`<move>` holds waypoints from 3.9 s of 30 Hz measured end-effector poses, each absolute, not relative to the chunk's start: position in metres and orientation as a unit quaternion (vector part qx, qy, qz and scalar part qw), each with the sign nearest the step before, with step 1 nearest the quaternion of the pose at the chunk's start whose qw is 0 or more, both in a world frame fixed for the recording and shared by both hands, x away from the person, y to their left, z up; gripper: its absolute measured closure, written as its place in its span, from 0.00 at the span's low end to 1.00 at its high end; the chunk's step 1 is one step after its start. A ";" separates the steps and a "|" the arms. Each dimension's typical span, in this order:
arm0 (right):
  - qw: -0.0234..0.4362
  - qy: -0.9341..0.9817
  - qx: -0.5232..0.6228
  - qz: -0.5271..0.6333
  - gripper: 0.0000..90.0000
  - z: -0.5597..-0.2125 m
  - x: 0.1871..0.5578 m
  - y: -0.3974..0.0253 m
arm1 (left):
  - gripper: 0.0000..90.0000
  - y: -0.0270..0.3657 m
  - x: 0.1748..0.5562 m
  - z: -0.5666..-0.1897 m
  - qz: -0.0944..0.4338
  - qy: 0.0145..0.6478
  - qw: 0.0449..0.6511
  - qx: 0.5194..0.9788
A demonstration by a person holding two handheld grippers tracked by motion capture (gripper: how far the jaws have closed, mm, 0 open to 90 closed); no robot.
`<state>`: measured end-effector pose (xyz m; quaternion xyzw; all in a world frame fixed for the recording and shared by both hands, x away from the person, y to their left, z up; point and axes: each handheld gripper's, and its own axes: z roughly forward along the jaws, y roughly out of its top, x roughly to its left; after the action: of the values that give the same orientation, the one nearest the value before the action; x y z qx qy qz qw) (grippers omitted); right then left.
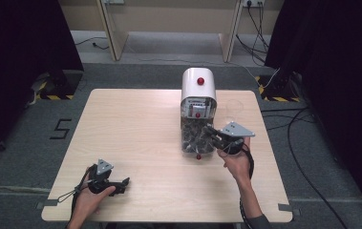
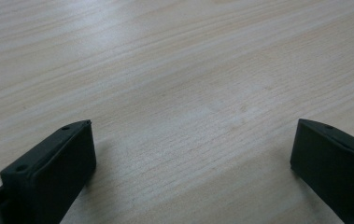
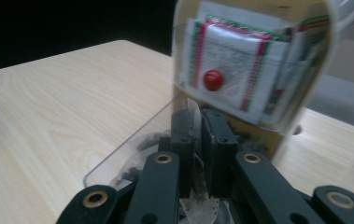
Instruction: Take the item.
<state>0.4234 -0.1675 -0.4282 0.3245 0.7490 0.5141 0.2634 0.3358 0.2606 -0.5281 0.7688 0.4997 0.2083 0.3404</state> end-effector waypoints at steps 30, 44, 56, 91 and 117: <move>0.334 0.692 0.410 0.492 0.94 -0.417 0.458 -0.248 | 0.00 0.261 0.336 -0.528 0.208 0.500 0.340 0.769; 0.329 0.685 0.431 0.488 0.94 -0.410 0.493 -0.256 | 0.00 0.261 0.336 -0.528 0.209 0.499 0.340 0.769; 0.320 0.685 0.449 0.476 0.94 -0.414 0.523 -0.253 | 0.00 0.261 0.336 -0.528 0.208 0.500 0.339 0.769; 0.314 0.671 0.496 0.453 0.90 -0.445 0.563 -0.248 | 0.00 0.261 0.336 -0.528 0.208 0.500 0.340 0.769; 0.309 0.671 0.479 0.474 0.82 -0.434 0.550 -0.250 | 0.00 0.261 0.336 -0.528 0.208 0.500 0.339 0.769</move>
<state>0.5500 -0.2503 -0.4338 0.4787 0.6713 0.4738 0.3094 0.3358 0.2607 -0.5279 0.7695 0.4995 0.2078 0.3394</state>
